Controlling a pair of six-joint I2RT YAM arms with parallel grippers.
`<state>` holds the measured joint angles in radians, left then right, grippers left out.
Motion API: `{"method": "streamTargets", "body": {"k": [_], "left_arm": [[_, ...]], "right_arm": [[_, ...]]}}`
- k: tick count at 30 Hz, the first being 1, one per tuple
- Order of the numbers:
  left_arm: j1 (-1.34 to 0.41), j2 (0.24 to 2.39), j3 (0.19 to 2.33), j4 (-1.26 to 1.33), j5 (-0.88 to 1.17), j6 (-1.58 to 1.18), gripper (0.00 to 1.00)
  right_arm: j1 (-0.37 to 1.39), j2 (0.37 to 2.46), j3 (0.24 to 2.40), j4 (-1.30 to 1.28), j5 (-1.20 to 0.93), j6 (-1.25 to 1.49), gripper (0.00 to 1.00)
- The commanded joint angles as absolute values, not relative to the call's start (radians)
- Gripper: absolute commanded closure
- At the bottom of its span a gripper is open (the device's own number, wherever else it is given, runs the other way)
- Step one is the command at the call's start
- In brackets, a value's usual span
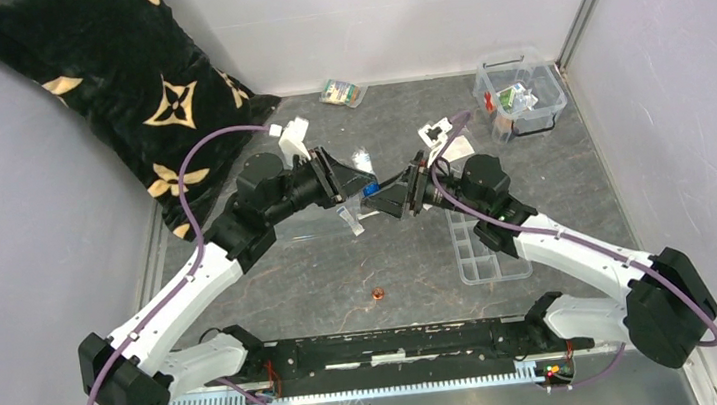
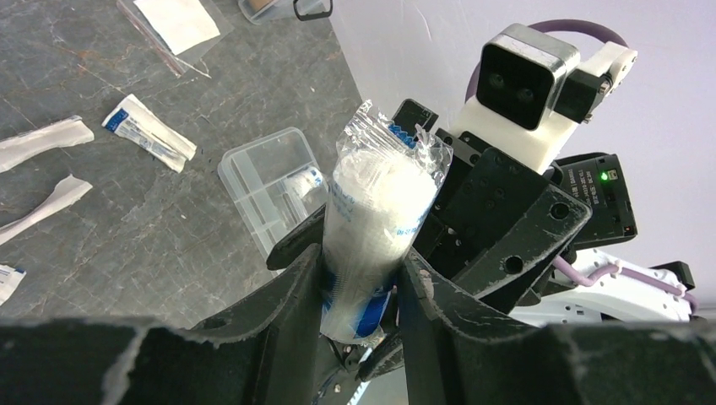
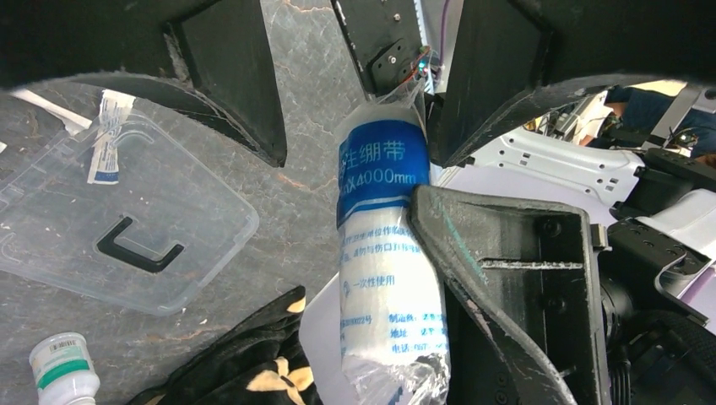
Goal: Organize the medicine kit
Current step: Pick up the medical item at the center of the board, then place the medical item at the medicine box.
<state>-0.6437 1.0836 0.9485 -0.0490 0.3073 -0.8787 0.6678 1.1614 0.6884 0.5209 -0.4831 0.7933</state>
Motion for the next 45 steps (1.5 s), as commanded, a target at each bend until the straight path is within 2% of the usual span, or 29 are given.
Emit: {"method": "streamTargets", "body": {"k": [1,8,12,16,18,21,27,31,35,39,45], "left_arm": [[-0.649,1.094,0.960,-0.003,0.353,-0.894,0.56],[-0.649,1.089,0.942,-0.004,0.350,-0.895,0.57],[-0.649,1.081,0.930,-0.003,0.339,-0.897,0.57],[-0.649,1.081,0.924,-0.004,0.332,-0.903,0.55],[-0.649,1.083,0.926,-0.003,0.328,-0.904,0.47],[-0.649,1.084,0.954,-0.036,0.302,-0.889,0.29],[-0.648,1.116,1.193,-0.278,0.129,-0.745,0.01],[-0.647,1.113,1.289,-0.519,-0.180,-0.686,0.00],[-0.646,1.075,1.241,-0.609,-0.368,-0.652,0.00],[-0.644,1.041,1.164,-0.629,-0.376,-0.643,0.00],[-0.644,1.028,1.076,-0.666,-0.371,-0.673,0.00]], "right_arm": [[0.671,1.179,0.729,0.554,-0.461,0.784,0.30],[0.672,1.189,0.720,0.581,-0.462,0.795,0.33],[0.670,1.185,0.710,0.581,-0.457,0.799,0.48],[0.671,1.174,0.700,0.577,-0.456,0.795,0.59],[0.672,1.169,0.695,0.570,-0.453,0.789,0.62],[0.671,1.156,0.696,0.534,-0.438,0.762,0.63],[0.609,1.123,0.704,0.397,-0.380,0.700,0.64],[0.467,1.111,0.723,0.300,-0.399,0.642,0.65],[0.290,1.163,0.845,0.131,-0.424,0.510,0.65],[0.181,1.264,1.020,-0.065,-0.313,0.343,0.66],[0.058,1.440,1.227,-0.178,-0.153,0.240,0.67]]}}
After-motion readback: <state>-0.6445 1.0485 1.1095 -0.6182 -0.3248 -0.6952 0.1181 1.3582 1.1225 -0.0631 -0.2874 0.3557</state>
